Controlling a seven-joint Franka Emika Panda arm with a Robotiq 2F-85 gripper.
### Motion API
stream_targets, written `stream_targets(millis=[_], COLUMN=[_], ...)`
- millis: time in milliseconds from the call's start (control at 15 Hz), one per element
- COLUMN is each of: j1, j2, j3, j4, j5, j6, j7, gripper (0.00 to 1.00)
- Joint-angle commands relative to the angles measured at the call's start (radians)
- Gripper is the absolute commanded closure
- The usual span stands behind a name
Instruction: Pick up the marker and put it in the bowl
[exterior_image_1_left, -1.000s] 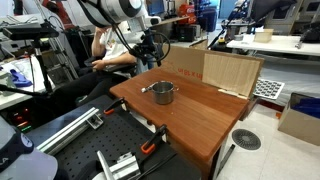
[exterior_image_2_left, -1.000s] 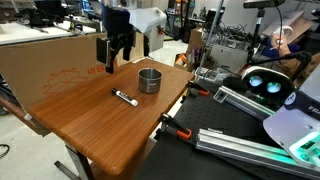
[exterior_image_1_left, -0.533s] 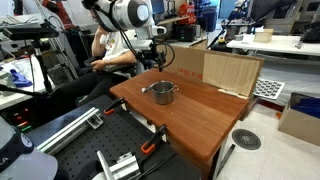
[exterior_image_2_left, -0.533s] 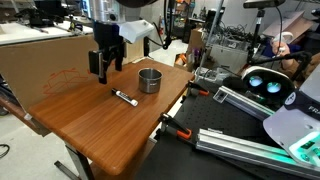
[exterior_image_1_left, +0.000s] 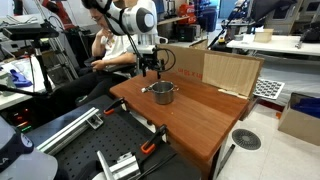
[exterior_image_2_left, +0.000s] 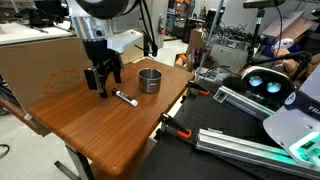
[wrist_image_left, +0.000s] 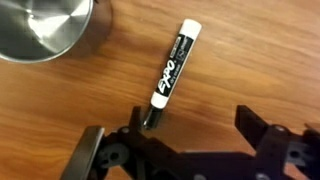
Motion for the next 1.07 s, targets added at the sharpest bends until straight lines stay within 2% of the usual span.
stream_targets(millis=[0, 400, 467, 533, 600, 1000], j1=[0.021, 0.026, 0.026, 0.035, 0.040, 0.047], j2=[0.067, 0.137, 0.147, 0.155, 0.161, 0.180], j3=[-0.022, -0.040, -0.041, -0.048, -0.054, -0.056], j4=[0.092, 0.174, 0.190, 0.204, 0.215, 0.263], j5=[0.026, 0.015, 0.013, 0.003, -0.002, -0.005], j6=[-0.113, -0.202, -0.220, -0.229, -0.232, -0.262], j7=[-0.013, -0.008, -0.012, 0.002, 0.012, 0.005], gripper=[0.00, 0.00, 0.25, 0.28, 0.35, 0.81])
